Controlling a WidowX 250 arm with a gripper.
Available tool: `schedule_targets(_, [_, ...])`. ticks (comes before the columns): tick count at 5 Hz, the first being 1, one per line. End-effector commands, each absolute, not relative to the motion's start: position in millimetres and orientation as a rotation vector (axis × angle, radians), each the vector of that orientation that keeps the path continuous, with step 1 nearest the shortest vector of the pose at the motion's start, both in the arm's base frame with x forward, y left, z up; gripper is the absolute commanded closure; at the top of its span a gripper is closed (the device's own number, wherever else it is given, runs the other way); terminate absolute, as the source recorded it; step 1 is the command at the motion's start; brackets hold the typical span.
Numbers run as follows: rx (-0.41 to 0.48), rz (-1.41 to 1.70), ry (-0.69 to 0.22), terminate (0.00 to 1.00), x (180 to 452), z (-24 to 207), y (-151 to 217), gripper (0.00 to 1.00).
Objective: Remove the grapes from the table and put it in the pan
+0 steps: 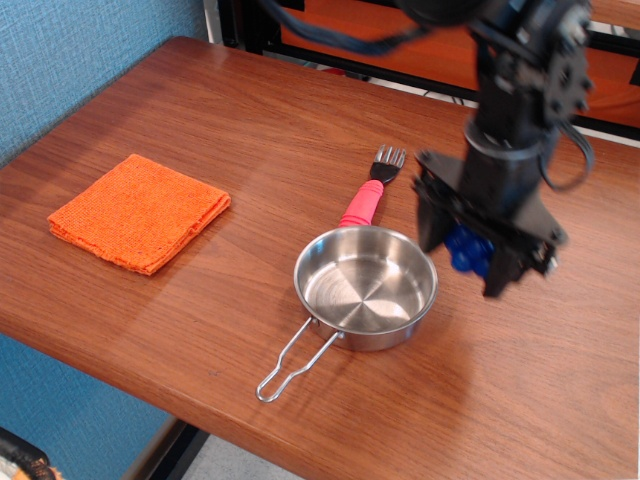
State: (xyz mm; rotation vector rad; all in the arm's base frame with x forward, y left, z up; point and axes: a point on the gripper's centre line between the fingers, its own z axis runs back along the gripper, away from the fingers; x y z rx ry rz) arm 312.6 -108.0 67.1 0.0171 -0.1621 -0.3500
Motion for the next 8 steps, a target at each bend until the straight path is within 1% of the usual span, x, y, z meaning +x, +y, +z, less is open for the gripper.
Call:
schedule_targets(1, [0.038, -0.165, -0.126, 0.00, 285, 83, -58, 1.00])
schedule_targets(3, [0.042, -0.146, -0.084, 0.00, 272, 58, -40, 1.00])
schedule_targets(5, [0.039, -0.157, -0.066, 0.00, 278, 42, -40, 1.00])
schedule_targets(8, [0.060, -0.169, -0.073, 0.00, 276, 36, -45, 1.00])
